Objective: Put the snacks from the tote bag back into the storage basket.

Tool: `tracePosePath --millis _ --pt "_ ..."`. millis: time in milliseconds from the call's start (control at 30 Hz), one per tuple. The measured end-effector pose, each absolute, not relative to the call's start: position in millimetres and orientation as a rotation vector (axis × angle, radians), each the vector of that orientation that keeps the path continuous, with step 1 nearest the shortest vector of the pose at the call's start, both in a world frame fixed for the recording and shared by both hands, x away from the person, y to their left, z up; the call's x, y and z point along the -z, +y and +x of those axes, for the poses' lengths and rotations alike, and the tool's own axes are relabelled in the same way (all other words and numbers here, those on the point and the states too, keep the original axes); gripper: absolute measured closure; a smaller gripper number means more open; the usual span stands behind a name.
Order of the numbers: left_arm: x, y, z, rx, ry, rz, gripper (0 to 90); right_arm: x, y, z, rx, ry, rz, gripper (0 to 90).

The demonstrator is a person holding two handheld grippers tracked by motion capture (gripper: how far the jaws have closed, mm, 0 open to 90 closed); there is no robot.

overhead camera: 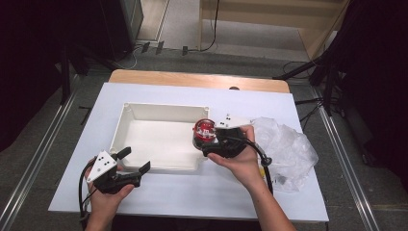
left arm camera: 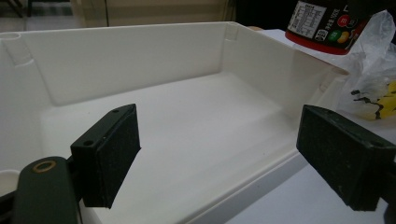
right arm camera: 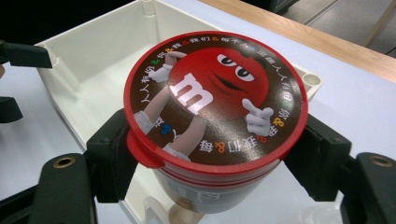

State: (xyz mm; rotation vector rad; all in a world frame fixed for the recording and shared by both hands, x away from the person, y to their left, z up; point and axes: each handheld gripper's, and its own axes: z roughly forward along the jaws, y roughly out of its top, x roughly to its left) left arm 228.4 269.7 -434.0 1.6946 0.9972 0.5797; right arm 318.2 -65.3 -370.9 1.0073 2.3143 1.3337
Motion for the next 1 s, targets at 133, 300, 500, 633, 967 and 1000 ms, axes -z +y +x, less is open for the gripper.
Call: tracePosePath --millis 133,300,500,633,967,1000 --pt "434 270 228 -0.582 0.998 1.698 13.8 374 -61 319 -1.325 2.330 0.998 26.3" --pt "434 270 229 -0.581 0.996 1.698 13.9 379 -58 320 -1.311 2.343 0.995 26.2" --pt "434 270 229 -0.581 0.998 1.701 13.9 383 -56 321 -1.307 2.354 0.992 26.3" --pt "434 269 229 -0.582 0.995 1.708 14.0 383 -56 322 -1.305 2.352 0.988 26.2" --pt "435 268 229 -0.583 1.001 1.709 14.0 383 -50 323 -1.316 2.365 0.976 26.3" --pt "435 268 230 -0.583 1.003 1.710 14.0 382 -50 324 -1.315 2.364 0.981 26.3"
